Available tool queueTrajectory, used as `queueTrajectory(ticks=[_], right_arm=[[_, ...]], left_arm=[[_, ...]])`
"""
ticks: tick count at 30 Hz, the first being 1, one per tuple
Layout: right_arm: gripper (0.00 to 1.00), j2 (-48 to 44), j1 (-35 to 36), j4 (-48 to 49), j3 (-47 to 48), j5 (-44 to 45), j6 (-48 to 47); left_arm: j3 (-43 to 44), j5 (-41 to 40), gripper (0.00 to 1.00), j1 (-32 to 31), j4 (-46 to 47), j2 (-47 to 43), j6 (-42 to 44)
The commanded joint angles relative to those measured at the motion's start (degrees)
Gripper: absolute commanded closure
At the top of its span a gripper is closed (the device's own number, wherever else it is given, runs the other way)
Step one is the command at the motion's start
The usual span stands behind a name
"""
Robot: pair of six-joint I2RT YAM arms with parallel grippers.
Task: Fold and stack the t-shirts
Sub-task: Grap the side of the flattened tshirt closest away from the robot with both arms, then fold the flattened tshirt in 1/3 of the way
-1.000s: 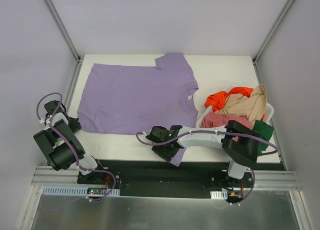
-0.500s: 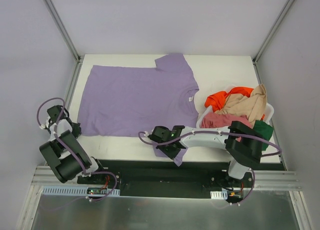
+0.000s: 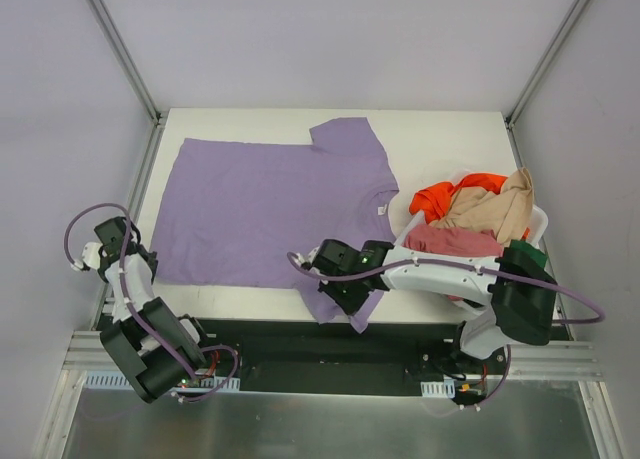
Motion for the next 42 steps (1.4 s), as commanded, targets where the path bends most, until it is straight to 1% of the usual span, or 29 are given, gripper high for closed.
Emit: queueTrajectory(ticks=[1,5,8,12,18,21,27,35,39,42], right_arm=[[1.0,-2.66,-4.14,-3.49,4.14,9.09,1.16],[0.99,-2.49,-8.71,-3.31,7.83,10.16,-0.59],[1.0,-2.31,-13.89,-3.31,10.91,10.86,-1.39],[1.0,-1.17,-18.46,-3.49,15.12,12.26,-4.02],[1.0,5.85,-24.62,-3.57,23.99,12.97,-8.86],[1.0,9.81,-26.91,-4.81,28.48,13.23,-9.65],[1.0,14.64,-30.95,-5.25,33.84,11.92,-10.0],[0.99,23.61,-34.91,-8.06,43.25,10.42,-10.36],[0.98,27.56,-36.31,-8.94,47.2,10.42,-10.53],[0.93,31.08,-37.37,-8.85,50.36,10.86,-10.79]], left_arm=[[3.47,4.38,1.0,0.63,-1.45,-0.43,-1.63],[7.77,6.67,1.0,-2.0,-1.37,2.02,-1.89],[11.81,7.56,1.0,-4.99,-1.36,5.45,-1.54],[16.21,8.0,1.0,-7.45,-1.36,10.45,-2.68],[24.12,7.91,1.0,-9.74,-1.36,18.8,-3.47],[27.63,7.56,1.0,-10.79,-1.36,22.32,-3.56],[34.23,6.86,1.0,-13.87,-1.45,30.4,-2.34],[40.65,6.06,1.0,-14.4,-1.54,38.67,-3.12],[44.16,6.24,1.0,-14.4,-1.98,42.27,-3.12],[46.45,5.98,1.0,-14.4,-2.59,45.0,-3.47]])
